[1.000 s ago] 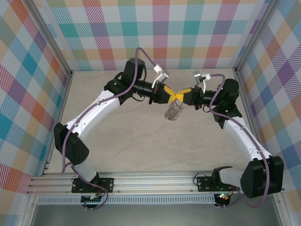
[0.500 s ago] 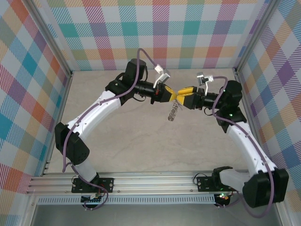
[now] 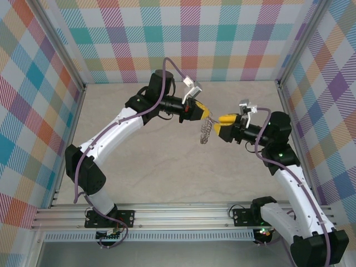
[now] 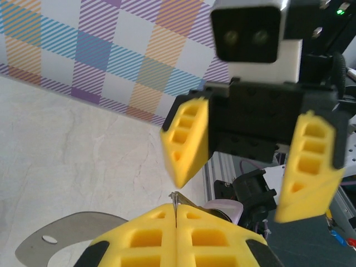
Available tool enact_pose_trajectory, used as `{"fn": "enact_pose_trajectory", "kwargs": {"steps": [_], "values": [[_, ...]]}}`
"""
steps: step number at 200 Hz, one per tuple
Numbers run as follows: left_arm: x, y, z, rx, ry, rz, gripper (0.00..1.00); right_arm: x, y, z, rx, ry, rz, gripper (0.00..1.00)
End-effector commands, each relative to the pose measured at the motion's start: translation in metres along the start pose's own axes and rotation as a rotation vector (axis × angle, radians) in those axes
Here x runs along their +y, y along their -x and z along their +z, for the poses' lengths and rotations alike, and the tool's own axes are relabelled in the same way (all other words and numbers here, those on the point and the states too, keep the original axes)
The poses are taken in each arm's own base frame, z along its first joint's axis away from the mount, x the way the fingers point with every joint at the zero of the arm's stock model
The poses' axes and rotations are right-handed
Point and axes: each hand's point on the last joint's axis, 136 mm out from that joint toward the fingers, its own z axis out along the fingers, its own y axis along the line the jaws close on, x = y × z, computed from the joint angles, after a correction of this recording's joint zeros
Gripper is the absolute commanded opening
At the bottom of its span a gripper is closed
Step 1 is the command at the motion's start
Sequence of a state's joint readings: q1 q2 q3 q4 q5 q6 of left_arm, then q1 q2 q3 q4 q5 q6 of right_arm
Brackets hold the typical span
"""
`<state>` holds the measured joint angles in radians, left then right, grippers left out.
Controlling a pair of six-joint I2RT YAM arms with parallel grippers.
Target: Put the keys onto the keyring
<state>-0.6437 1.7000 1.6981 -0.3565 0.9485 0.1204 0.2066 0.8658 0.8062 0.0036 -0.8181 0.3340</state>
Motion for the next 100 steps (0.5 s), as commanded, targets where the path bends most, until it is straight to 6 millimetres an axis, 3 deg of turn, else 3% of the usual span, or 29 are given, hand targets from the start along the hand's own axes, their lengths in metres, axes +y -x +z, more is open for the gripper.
{"fn": "enact_pose_trajectory", "kwargs": {"steps": [1, 51, 100], "values": [[-0.021, 0.023, -0.006, -0.047, -0.026, 0.070, 0.00, -0.007, -0.014, -0.001, 0.038, -0.040, -0.033, 0.63], [-0.025, 0.026, -0.007, -0.049, -0.038, 0.071, 0.00, -0.016, -0.019, 0.004, 0.057, -0.067, -0.033, 0.62], [-0.027, 0.024, -0.006, -0.042, -0.050, 0.071, 0.00, -0.020, -0.008, 0.011, 0.050, -0.079, -0.046, 0.61]]}}
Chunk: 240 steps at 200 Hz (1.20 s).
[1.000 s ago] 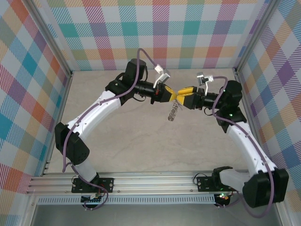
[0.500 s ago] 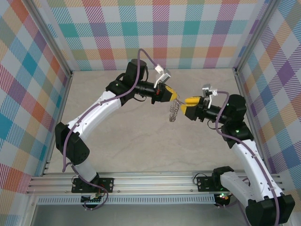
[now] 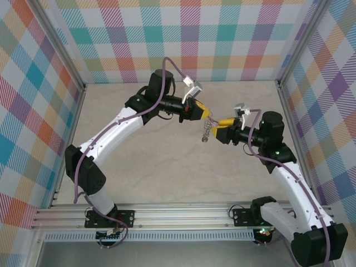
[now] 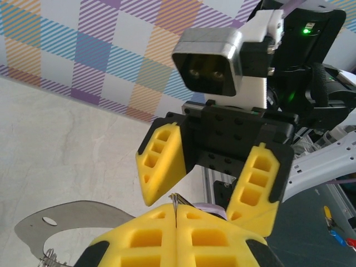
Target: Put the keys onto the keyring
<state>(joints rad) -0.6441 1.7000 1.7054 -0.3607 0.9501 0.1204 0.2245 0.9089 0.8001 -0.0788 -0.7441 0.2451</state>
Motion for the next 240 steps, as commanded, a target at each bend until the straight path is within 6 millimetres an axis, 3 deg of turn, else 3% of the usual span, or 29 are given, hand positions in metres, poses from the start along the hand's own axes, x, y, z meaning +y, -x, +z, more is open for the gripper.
{"fn": "enact_pose_trajectory", "kwargs": {"steps": [1, 56, 104, 146, 155, 169, 184, 240], "values": [[-0.025, 0.022, -0.005, -0.040, -0.048, 0.067, 0.00, 0.004, 0.014, 0.002, -0.017, -0.001, -0.056, 0.61], [-0.025, 0.018, -0.004, -0.029, -0.050, 0.062, 0.00, 0.009, 0.038, -0.002, -0.055, -0.033, -0.111, 0.54], [-0.025, 0.016, -0.004, -0.026, -0.050, 0.061, 0.00, 0.017, 0.054, -0.007, -0.087, -0.036, -0.147, 0.15], [-0.019, 0.015, -0.004, -0.031, -0.008, 0.055, 0.00, 0.009, 0.063, -0.014, -0.142, -0.117, -0.122, 0.00], [-0.015, 0.016, -0.005, -0.037, 0.015, 0.051, 0.00, 0.000, 0.065, -0.017, -0.164, -0.173, -0.098, 0.04], [-0.009, 0.018, -0.006, -0.052, 0.062, 0.039, 0.00, -0.010, 0.069, -0.023, -0.196, -0.240, -0.054, 0.35], [-0.002, 0.024, -0.008, -0.087, 0.115, 0.036, 0.00, -0.010, 0.069, -0.024, -0.207, -0.241, -0.017, 0.48], [0.029, 0.033, -0.021, -0.216, 0.350, -0.013, 0.00, -0.014, 0.060, -0.007, -0.205, -0.144, 0.245, 0.63]]}}
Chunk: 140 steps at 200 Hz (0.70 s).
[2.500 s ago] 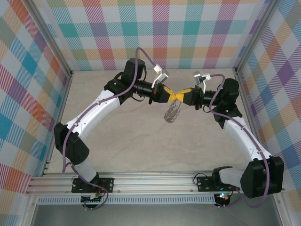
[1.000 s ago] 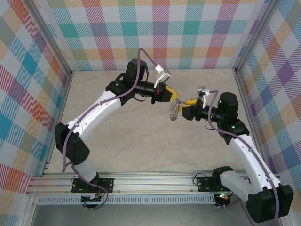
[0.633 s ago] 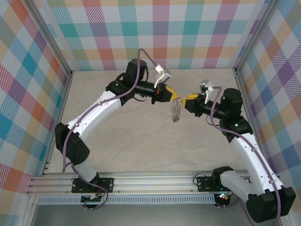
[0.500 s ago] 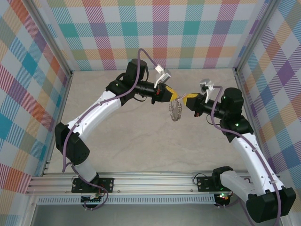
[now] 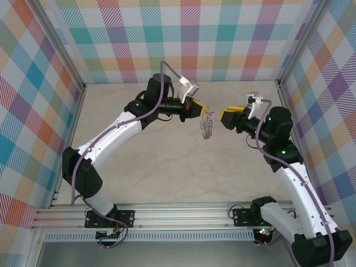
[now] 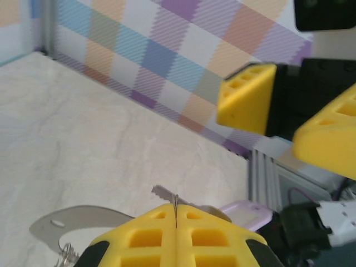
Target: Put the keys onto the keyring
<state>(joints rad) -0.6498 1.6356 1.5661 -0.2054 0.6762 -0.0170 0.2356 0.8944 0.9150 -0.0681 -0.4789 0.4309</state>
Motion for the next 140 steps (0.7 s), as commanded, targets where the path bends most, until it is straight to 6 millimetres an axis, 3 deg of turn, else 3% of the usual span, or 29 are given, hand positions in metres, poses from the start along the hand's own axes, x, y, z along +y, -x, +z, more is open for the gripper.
{"fn": "enact_pose_trajectory", "kwargs": {"steps": [1, 46, 98, 140], "values": [[-0.011, 0.037, -0.014, -0.155, 0.082, 0.047, 0.00, -0.001, -0.004, 0.010, 0.003, 0.042, 0.163, 0.63], [-0.007, 0.031, -0.006, -0.157, 0.136, 0.058, 0.00, -0.004, -0.014, 0.026, 0.028, 0.075, 0.294, 0.64], [-0.010, 0.032, -0.003, -0.161, 0.130, 0.064, 0.00, -0.001, -0.034, 0.041, 0.093, 0.090, 0.308, 0.64], [-0.013, 0.031, -0.001, -0.153, 0.121, 0.069, 0.00, 0.000, -0.034, 0.039, 0.089, 0.081, 0.284, 0.60]]}}
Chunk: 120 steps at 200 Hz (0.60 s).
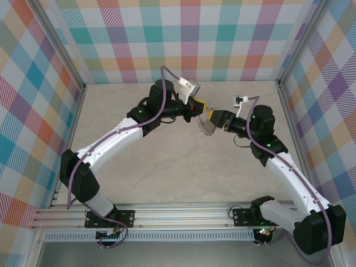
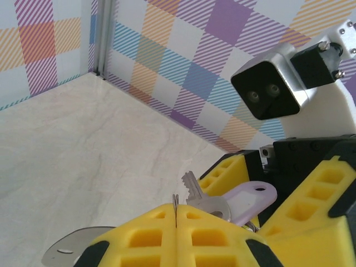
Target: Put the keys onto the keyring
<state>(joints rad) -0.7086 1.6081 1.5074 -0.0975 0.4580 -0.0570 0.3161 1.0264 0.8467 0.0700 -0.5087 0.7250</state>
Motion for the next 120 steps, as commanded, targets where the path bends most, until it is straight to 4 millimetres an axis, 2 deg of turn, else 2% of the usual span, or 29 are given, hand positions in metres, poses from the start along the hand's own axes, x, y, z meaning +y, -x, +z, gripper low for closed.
{"fn": "enact_pose_trajectory", "kwargs": {"steps": [1, 57, 120], "values": [[-0.019, 0.024, -0.009, -0.077, -0.032, 0.045, 0.00, 0.009, 0.004, -0.002, -0.018, 0.024, -0.037, 0.60], [-0.025, 0.020, -0.009, -0.062, -0.055, 0.058, 0.00, 0.019, 0.021, -0.012, -0.072, 0.004, -0.087, 0.62], [-0.026, 0.016, -0.010, -0.053, -0.054, 0.064, 0.00, 0.024, 0.030, -0.013, -0.092, 0.041, -0.060, 0.52]]}}
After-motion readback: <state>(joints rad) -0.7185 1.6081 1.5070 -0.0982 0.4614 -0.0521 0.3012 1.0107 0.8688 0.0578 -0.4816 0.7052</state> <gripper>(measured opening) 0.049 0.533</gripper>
